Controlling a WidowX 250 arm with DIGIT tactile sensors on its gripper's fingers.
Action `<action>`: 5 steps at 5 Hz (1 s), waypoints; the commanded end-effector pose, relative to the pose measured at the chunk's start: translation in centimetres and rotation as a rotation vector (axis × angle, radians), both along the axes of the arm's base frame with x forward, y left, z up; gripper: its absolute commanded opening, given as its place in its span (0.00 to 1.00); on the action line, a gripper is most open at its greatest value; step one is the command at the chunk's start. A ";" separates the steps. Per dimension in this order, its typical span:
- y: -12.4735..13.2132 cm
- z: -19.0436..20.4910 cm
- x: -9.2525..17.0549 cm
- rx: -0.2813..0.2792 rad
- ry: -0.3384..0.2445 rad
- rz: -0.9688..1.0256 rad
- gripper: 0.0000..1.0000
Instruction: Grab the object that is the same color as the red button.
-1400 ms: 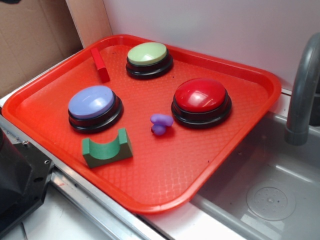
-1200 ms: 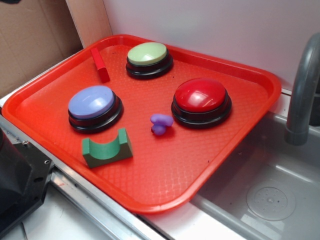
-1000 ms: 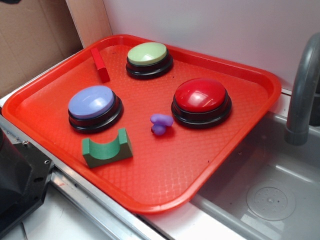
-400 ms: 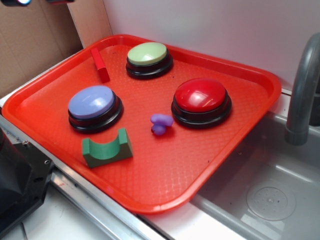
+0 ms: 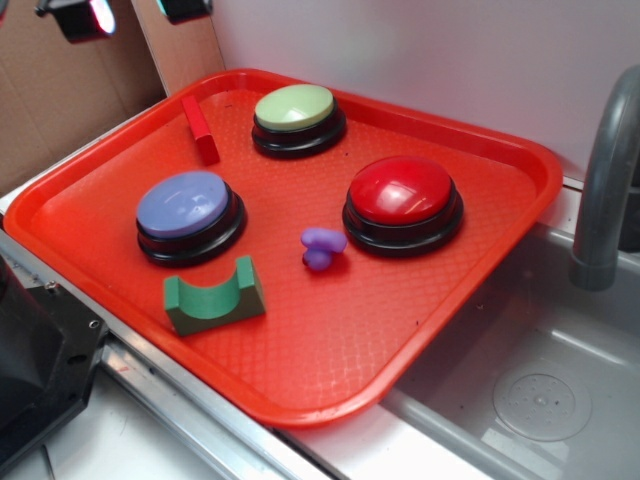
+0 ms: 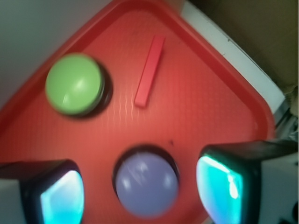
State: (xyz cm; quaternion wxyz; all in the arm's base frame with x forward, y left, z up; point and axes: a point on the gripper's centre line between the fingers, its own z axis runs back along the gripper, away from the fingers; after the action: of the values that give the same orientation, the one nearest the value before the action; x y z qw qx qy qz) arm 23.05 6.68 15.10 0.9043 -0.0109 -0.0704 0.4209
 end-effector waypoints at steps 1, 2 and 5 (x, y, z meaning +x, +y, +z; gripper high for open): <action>5.3 -2.4 1.8 0.028 -0.045 0.243 1.00; 6.4 -4.1 2.6 0.042 -0.064 0.305 1.00; 9.0 -10.0 3.4 -0.009 -0.045 0.455 1.00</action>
State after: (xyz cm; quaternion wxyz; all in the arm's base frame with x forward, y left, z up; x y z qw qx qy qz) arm 26.77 14.08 3.62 0.7912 -0.0023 -0.0581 0.6087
